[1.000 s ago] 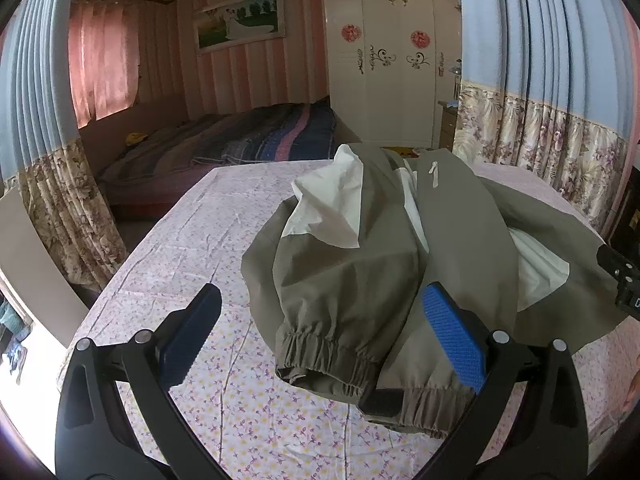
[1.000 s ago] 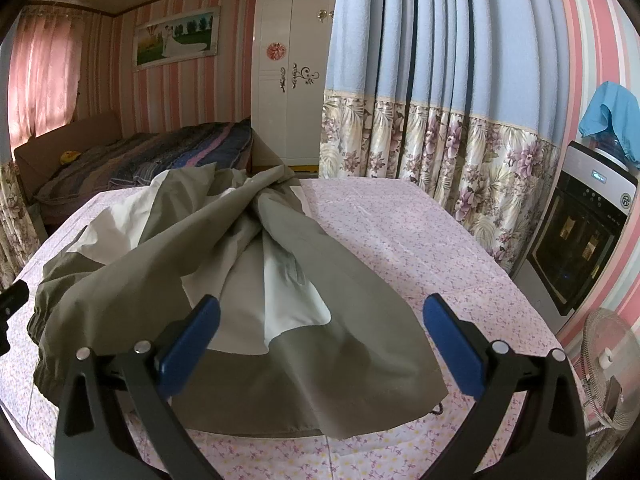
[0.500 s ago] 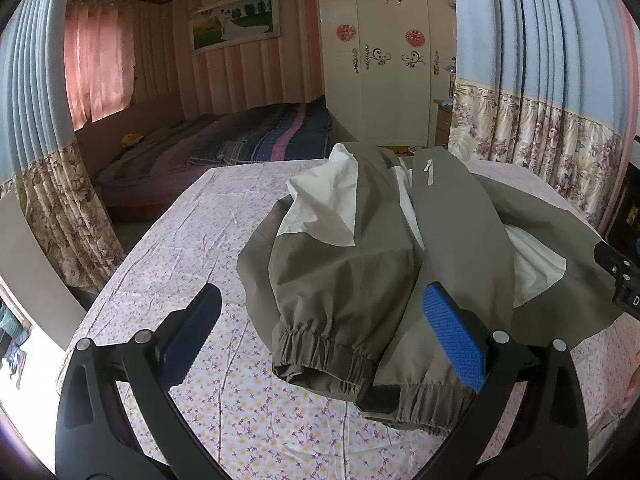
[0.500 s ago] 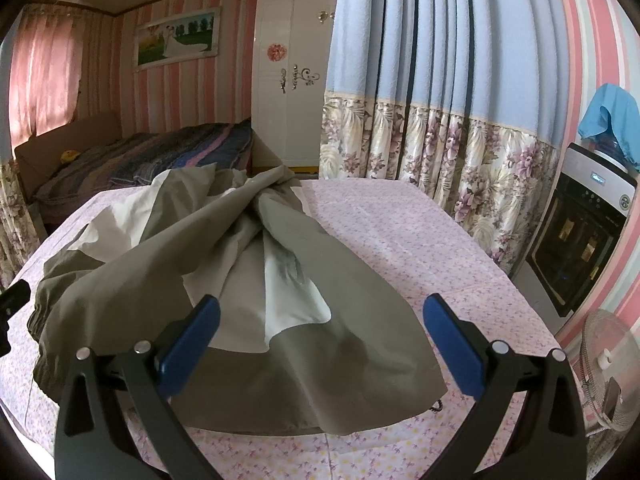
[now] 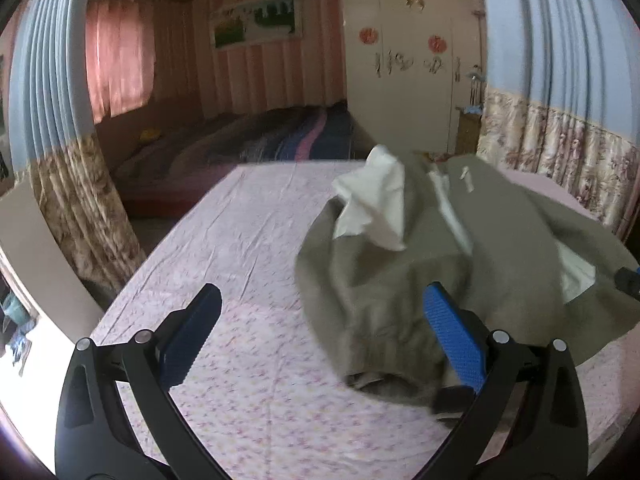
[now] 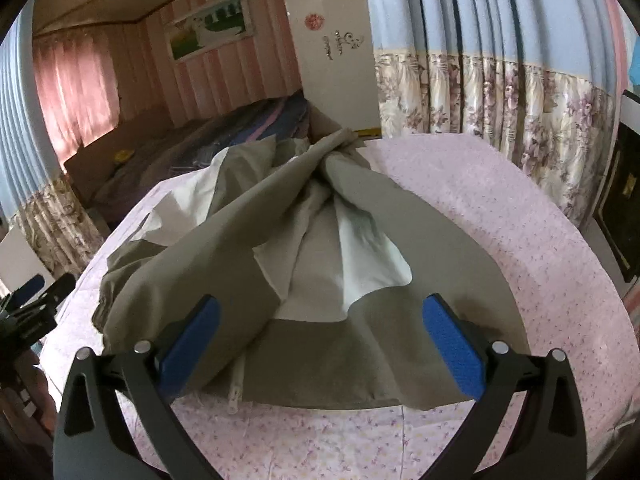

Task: Fold large clothes
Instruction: 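Grasp the jacket cuff with the left gripper while the right gripper grasps the hem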

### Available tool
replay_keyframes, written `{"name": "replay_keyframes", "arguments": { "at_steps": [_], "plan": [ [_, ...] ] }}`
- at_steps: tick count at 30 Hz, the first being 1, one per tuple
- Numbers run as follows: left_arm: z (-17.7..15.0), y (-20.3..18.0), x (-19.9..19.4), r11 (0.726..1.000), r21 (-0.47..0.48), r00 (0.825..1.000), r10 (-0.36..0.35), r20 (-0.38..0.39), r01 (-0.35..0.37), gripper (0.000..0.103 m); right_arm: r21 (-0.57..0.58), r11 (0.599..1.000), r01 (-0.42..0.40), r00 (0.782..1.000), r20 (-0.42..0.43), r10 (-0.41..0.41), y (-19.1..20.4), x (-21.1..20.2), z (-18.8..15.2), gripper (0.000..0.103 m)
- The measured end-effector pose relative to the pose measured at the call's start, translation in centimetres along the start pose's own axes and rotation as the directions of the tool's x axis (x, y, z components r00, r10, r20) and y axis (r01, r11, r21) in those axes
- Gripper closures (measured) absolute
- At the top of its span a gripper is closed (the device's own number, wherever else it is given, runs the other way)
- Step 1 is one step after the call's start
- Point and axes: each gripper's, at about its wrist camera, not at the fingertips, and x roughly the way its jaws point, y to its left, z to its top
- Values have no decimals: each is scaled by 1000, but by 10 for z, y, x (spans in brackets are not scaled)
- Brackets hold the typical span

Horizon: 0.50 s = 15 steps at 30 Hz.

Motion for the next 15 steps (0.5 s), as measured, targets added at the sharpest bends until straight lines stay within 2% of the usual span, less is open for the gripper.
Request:
{"name": "replay_keyframes", "arguments": {
  "at_steps": [3, 6, 12, 15],
  "plan": [
    [0, 14, 16, 1000, 3, 999, -1, -43, 1, 3, -20, 1000, -7, 1000, 6, 7, 12, 6, 1, 2],
    [0, 14, 24, 999, 40, 999, -1, -35, 2, 3, -30, 999, -32, 999, -13, 32, 22, 12, 4, 2],
    [14, 11, 44, 991, 82, 993, -101, -58, 106, 3, -84, 996, 33, 999, -17, -35, 30, 22, 22, 2],
    [23, 8, 57, 985, 101, 988, -130, -84, 138, 3, -86, 996, 21, 1000, -18, -23, 28, 24, 32, 2]
  ]
}}
